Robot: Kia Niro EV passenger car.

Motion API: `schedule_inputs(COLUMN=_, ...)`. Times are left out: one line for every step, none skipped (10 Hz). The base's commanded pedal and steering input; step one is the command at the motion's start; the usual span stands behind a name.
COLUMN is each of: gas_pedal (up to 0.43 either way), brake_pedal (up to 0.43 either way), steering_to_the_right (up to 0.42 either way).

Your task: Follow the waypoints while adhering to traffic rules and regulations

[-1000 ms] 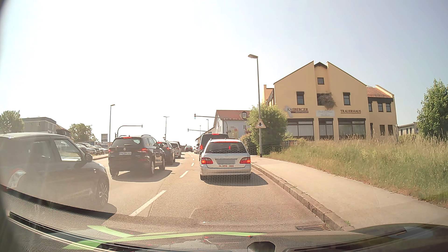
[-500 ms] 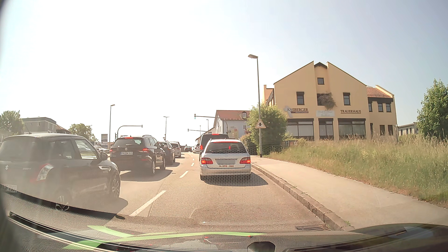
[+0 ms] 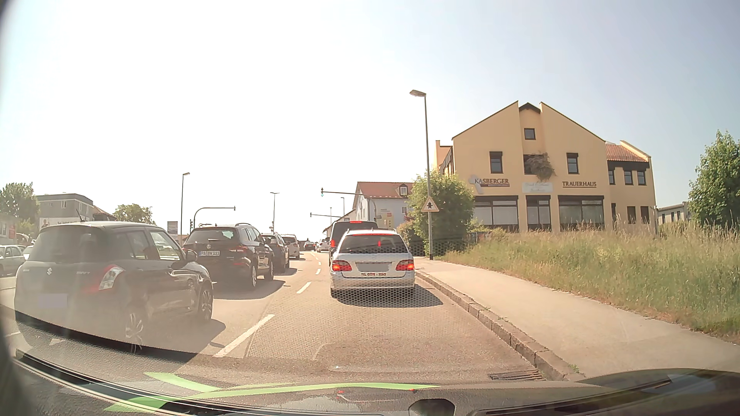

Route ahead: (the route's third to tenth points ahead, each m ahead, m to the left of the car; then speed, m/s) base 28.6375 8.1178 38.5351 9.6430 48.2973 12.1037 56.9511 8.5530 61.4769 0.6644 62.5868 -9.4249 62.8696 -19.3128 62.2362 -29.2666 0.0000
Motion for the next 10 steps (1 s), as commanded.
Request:
schedule_inputs(gas_pedal=0.118, brake_pedal=0.000, steering_to_the_right=-0.022)
schedule_inputs(gas_pedal=0.130, brake_pedal=0.000, steering_to_the_right=-0.021)
schedule_inputs(gas_pedal=0.130, brake_pedal=0.000, steering_to_the_right=-0.021)
schedule_inputs(gas_pedal=0.130, brake_pedal=0.000, steering_to_the_right=-0.021)
schedule_inputs(gas_pedal=0.130, brake_pedal=0.000, steering_to_the_right=-0.021)
schedule_inputs(gas_pedal=0.130, brake_pedal=0.000, steering_to_the_right=-0.021)
schedule_inputs(gas_pedal=0.130, brake_pedal=0.000, steering_to_the_right=-0.021)
schedule_inputs(gas_pedal=0.130, brake_pedal=0.000, steering_to_the_right=-0.021)
schedule_inputs(gas_pedal=0.157, brake_pedal=0.000, steering_to_the_right=-0.021)
schedule_inputs(gas_pedal=0.157, brake_pedal=0.000, steering_to_the_right=-0.021)
